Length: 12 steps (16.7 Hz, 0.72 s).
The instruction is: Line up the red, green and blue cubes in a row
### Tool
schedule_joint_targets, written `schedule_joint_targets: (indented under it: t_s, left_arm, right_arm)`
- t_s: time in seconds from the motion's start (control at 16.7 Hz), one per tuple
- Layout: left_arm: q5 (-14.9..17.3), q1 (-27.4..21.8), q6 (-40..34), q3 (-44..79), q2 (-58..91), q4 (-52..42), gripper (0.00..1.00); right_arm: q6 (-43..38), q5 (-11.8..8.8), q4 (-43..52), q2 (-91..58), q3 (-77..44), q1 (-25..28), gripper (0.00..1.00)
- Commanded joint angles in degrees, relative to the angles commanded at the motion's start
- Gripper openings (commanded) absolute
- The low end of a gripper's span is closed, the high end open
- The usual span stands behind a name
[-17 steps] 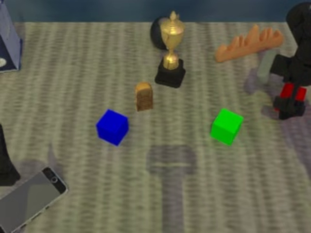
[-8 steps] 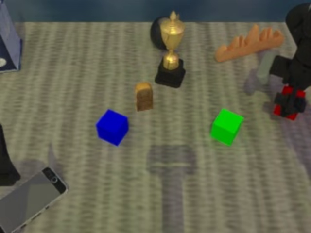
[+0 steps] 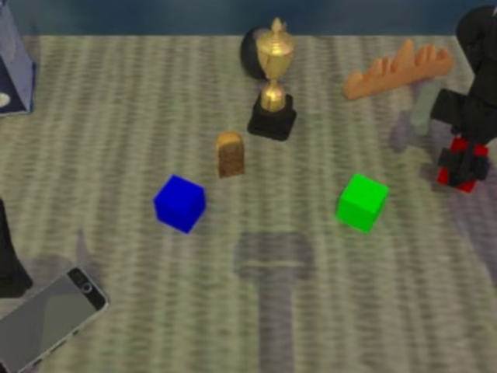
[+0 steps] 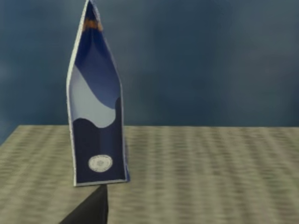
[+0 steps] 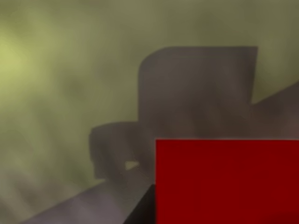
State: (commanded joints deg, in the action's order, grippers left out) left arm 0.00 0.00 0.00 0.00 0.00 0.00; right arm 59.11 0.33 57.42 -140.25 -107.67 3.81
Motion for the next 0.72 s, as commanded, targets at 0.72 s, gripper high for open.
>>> schedule_joint_targets:
  t_s: [0.72]
  left_arm:
    - [0.0,0.0,0.0,0.0,0.0,0.0,1.0]
  right_arm:
    - [-0.6,-0.3,14.7,5.2,-9.7,0.5,0.0]
